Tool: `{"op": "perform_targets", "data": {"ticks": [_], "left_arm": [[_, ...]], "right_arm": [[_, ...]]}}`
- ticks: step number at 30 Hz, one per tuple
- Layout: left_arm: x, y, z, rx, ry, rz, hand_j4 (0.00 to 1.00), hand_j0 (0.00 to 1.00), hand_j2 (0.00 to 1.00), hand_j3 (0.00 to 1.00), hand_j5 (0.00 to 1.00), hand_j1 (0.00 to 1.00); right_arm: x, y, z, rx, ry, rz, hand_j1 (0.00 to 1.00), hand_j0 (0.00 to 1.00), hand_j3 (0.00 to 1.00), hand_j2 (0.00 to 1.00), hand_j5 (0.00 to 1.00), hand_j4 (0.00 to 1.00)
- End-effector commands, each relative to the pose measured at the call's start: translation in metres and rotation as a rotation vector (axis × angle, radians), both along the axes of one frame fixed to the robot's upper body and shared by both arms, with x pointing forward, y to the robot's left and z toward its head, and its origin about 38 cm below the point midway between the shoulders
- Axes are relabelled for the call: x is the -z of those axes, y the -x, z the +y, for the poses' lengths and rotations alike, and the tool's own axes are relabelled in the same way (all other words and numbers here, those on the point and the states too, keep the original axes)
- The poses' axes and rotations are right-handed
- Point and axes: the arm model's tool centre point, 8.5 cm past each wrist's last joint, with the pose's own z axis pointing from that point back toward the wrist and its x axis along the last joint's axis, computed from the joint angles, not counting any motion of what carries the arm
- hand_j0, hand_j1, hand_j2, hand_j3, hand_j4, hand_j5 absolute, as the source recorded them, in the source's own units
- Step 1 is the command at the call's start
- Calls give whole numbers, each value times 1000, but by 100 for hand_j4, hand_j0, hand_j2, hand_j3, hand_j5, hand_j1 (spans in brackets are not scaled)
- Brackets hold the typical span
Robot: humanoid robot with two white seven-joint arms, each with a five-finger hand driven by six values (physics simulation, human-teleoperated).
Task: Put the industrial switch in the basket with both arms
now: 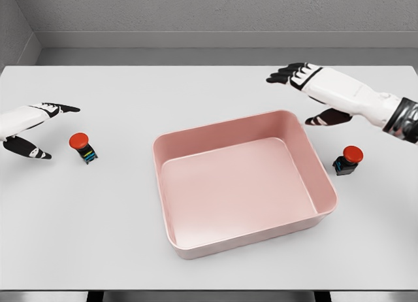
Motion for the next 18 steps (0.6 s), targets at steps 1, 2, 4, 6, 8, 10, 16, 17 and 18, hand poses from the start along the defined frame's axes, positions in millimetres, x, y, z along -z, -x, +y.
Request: {"op": "perform_targets", "data": {"ticks": [1,2,4,6,8,10,16,17,18], "left_arm": [[-1,0,0,-4,6,-1,100,100,100,100,100,100],[0,0,1,-4,6,1,100,100,100,100,100,100],[0,0,0,-3,4,0,100,100,100,100,100,100],[2,0,-1,1,4,5,100,100,100,100,100,100],[6,-1,-6,9,0,9,100,100,100,100,100,100],[8,-1,-8,17,-16,12,100,100,100,100,100,100],[16,-8,-30,62,-20,12,100,100,100,100,100,100],[14,-11,-34,72,-23,9,100,100,100,100,100,100],[15,-13,-39,80,-14,7,100,100,100,100,100,100]], "right_arm": [[-5,0,-4,11,-14,-10,100,100,100,100,100,100],[-6,-1,-5,13,-13,-12,100,100,100,100,100,100],[-18,-1,-18,52,-37,-47,100,100,100,100,100,100],[-33,4,-28,75,-55,-93,100,100,100,100,100,100],[-38,22,-42,110,-70,-130,100,100,100,100,100,100],[-44,31,-59,154,-80,-157,100,100,100,100,100,100],[-52,44,-96,255,-99,-187,100,100,100,100,100,100],[-56,45,-103,262,-72,-187,100,100,100,100,100,100],[-58,47,-107,267,-52,-183,100,100,100,100,100,100]]}}
